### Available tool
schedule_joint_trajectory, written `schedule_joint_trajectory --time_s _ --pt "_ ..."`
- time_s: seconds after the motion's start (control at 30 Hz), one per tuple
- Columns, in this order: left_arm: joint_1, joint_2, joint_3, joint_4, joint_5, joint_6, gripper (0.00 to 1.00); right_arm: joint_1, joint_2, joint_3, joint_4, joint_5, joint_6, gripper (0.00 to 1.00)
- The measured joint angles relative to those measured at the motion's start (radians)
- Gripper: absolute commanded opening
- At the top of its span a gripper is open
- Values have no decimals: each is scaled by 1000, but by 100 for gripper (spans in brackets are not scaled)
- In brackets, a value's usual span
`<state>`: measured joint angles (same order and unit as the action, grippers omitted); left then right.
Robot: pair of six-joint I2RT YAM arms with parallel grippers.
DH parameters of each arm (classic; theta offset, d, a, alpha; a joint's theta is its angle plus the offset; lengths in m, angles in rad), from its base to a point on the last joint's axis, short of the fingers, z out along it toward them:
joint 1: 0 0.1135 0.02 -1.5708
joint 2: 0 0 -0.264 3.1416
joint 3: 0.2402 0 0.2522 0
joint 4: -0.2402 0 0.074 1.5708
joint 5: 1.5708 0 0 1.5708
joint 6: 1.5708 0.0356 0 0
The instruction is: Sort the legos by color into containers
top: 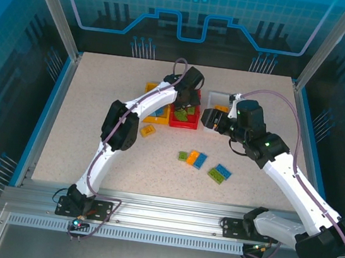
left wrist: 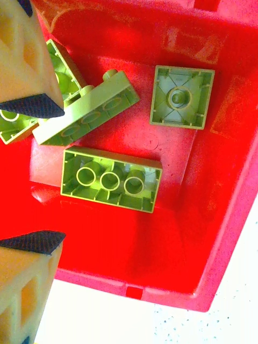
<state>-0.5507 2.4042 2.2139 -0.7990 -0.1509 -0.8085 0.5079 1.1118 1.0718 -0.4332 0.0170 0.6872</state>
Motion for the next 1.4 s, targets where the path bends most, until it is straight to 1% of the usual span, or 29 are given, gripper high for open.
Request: schedule_joint_trajectory --time_s 0.13,0.23,0.3,0.37,0.43,0.47,0.5,0.57,0.63,0.73,0.87,0.93,1.0,1.07,1.17,1.23,1.33,1.4 --pt "0 -24 -5 3 5 0 62 0 -8 0 -9 0 -8 76" --pt "0 -100 -53 24 11 0 62 0 -21 0 -29 3 -27 76" --pt "-2 -200 -130 48 11 -1 62 8 -24 0 -47 23 -43 75" --pt "-2 -346 -253 88 9 -1 64 37 -19 0 -72 55 -59 75" --pt "-2 -509 -393 136 1 3 67 95 -3 0 -84 90 -64 76" --pt "-2 -617 -489 164 -5 9 70 134 14 1 -83 107 -64 75" --pt "-1 -706 -566 185 -10 23 74 170 36 3 -82 122 -61 75" --pt "5 -925 -752 231 -13 50 78 261 116 22 -82 164 -44 76" --pt "13 -1110 -904 250 -18 73 79 338 219 60 -76 204 -9 77" --pt "24 -1341 -1091 240 -28 103 79 421 396 138 -77 256 85 81" --pt "24 -1558 -1265 158 -50 125 79 469 652 315 -117 301 255 83" --pt "24 -1668 -1335 121 -55 133 80 481 757 405 -135 319 326 84" --pt "24 -1793 -1394 84 -54 136 83 490 842 492 -160 331 388 87" --pt "24 -1912 -1435 45 -54 135 83 497 930 594 -195 351 457 88" --pt "24 -2034 -1456 -14 -55 134 83 498 1011 693 -231 370 536 88" --pt "24 -2085 -1458 -48 -54 129 82 497 1058 751 -257 383 575 87" --pt "24 -2124 -1458 -80 -54 124 82 497 1141 859 -303 410 614 87" --pt "24 -2125 -1458 -92 -51 115 81 495 1203 940 -334 422 632 87"
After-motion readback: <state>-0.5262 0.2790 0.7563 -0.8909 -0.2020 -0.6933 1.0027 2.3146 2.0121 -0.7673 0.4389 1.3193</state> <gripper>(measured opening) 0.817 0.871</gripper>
